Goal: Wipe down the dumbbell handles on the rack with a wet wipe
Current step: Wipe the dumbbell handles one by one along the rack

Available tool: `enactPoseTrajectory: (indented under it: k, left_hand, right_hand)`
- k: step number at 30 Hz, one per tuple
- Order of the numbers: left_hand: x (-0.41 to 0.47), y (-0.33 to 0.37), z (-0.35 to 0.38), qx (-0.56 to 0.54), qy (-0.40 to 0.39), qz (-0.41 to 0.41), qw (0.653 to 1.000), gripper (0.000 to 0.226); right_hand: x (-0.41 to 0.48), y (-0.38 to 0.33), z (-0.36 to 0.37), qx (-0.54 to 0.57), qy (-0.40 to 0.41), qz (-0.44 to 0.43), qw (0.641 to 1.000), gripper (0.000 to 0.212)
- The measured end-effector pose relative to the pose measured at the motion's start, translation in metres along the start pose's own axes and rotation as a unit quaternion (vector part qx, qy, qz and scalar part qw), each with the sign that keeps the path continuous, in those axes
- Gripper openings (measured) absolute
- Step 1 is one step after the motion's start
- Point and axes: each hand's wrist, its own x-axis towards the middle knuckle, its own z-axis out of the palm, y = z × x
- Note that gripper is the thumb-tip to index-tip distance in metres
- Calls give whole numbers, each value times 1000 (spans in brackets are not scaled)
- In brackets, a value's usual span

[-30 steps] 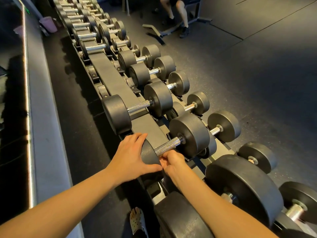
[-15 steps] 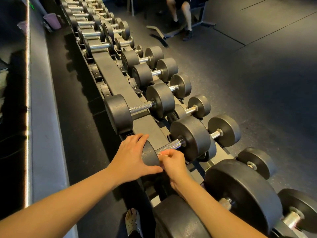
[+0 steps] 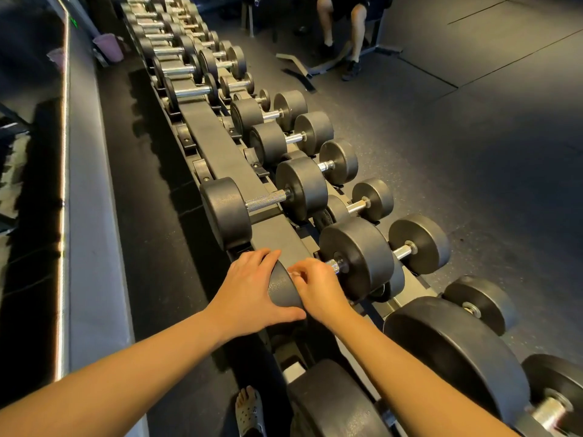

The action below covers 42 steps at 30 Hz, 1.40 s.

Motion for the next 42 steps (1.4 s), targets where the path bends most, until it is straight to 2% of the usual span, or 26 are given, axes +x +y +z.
enactPoseTrajectory:
  k: [2,5,7,10,12,13,15,16,19,22,23,25,26,28,29,30,32,34,36,37,39,41,42]
  left_hand:
    - [0,0,0,2,0,1,1000,120]
    - [-1,-2,-1,-3,-8,1,1000,122]
    - [-1,-2,-2,-8,-14,4,1000,124]
    - [-2,0,-4,-12,-17,4,1000,122]
    - [-2,-1,-4,-11,-10,3,1000,122]
    - [-1,-1,-3,-11,-11,2,1000,122]
    - [-1,-2,-2,-14,-13,-1,1000,123]
    - [-1,-2,-1,-17,-13,-3,1000,123]
    - [1,-2,0,-14,-8,-11,1000,123]
    - [0,3,-3,-10,-11,-16,1000,122]
    - [0,4,-5,-8,-13,-15,1000,122]
    - [0,5,-7,1,-17,-10,1000,124]
    - [0,4,-8,7,-24,-5,1000,126]
    - [1,3,-13,20,-56,5,998,128]
    - [3,2,-17,26,-72,7,997,128]
    - [7,3,-21,32,-82,6,996,125]
    - [21,5,-28,33,-90,-2,995,112]
    - [41,8,-31,19,-102,-2,995,86]
    - [62,12,-30,-1,-143,6,990,52]
    - [73,13,-28,-4,-172,11,985,39]
    - [94,15,-22,0,-233,21,972,27]
    - [112,15,-14,-3,-286,17,958,22]
    - [118,14,-10,-15,-303,13,953,20]
  right_hand:
    - [1,-4,-7,-22,-64,-52,996,17]
    - [16,-9,-21,-207,-124,-125,962,24]
    - [37,-12,-33,-340,-149,-98,923,33]
    - [61,-19,-43,-515,-193,-91,830,28]
    - [65,-24,-38,-577,-204,-95,785,23]
    - [65,-25,-36,-588,-204,-89,778,23]
    - [61,-26,-36,-575,-204,-62,790,26]
    - [58,-23,-38,-552,-199,-51,808,30]
    - [38,-8,-44,-434,-136,-19,891,42]
    - [5,-1,-36,-221,-25,19,975,20]
    - [-4,-1,-30,-151,-12,28,988,13]
    - [-18,-3,-15,-51,-34,48,997,2]
    - [-24,-2,-8,-10,-46,74,996,5]
    - [-30,2,-3,88,-14,169,982,6]
    - [-29,7,-3,164,24,243,956,5]
    - [-28,7,-9,259,66,320,909,3]
    - [-19,11,-14,410,144,452,779,6]
    - [-7,15,-9,481,190,501,694,13]
    - [6,15,-4,547,217,498,637,26]
    - [12,15,-4,563,227,494,623,33]
    - [24,10,-8,593,230,493,594,42]
    - [36,4,-10,624,253,501,543,44]
    - [39,-1,-11,613,271,512,538,44]
